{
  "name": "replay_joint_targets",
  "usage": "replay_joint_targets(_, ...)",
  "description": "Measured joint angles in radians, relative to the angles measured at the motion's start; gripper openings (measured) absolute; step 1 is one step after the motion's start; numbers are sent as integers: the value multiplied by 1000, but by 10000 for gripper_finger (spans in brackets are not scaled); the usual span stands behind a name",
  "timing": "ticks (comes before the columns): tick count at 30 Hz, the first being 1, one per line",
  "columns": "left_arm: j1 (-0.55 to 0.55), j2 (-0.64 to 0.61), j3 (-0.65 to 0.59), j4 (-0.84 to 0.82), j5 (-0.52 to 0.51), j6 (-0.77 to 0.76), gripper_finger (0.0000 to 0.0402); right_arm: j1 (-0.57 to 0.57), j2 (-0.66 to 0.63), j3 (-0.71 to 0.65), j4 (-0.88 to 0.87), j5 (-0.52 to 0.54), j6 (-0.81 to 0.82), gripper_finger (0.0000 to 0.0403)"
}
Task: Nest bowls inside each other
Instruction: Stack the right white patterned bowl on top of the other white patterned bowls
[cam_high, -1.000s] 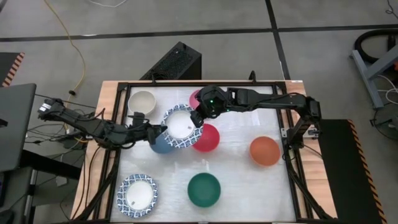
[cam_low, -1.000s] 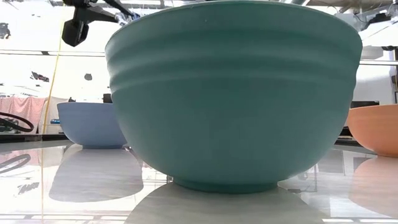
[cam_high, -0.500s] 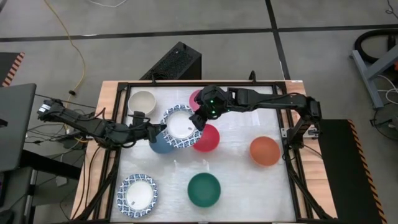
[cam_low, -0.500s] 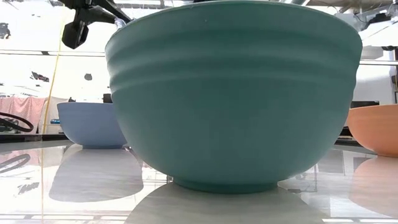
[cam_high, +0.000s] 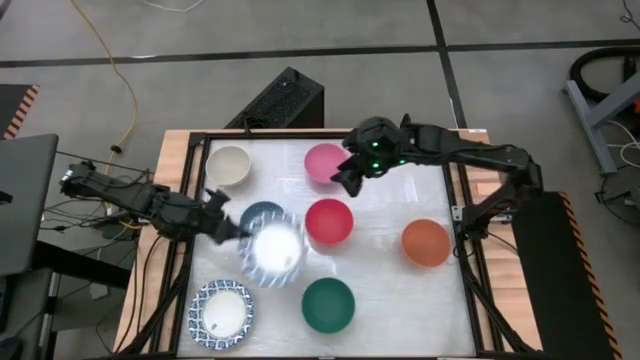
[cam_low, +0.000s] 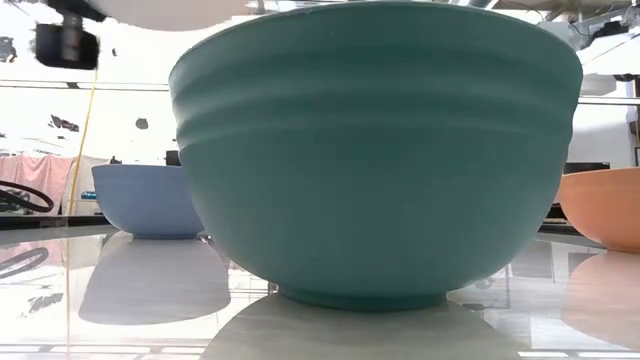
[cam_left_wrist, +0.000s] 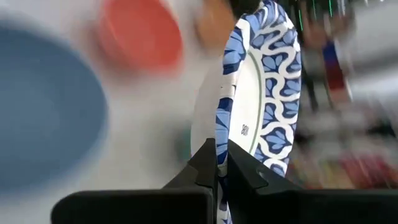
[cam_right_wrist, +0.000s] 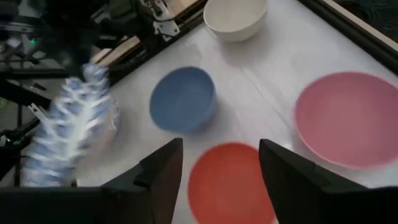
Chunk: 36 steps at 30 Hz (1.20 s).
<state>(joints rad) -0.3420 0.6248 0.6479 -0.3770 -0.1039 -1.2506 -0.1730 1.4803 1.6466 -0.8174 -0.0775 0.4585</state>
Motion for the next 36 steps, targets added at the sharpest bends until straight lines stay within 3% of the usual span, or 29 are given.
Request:
replay_joint_targets(2, -20, -13, 0, -42, 156, -48, 0, 0, -17, 0, -28, 12, -11, 224)
replay_joint_targets(5, -57, -9, 0, -124, 311, -70, 0, 1, -36, 0, -50, 48, -23, 221)
replay_joint_targets(10, -146, 48, 0, -279, 448, -37, 0, 1, -42, 0, -51, 57, -22, 221)
replay_joint_targets(16, -244, 97, 0, -316, 419, 99, 0, 4, -32, 0, -61, 57, -22, 221)
replay_joint_targets(36, -308, 109, -2, -317, 349, 248, 0, 2, -17, -1, -69, 58, -26, 220)
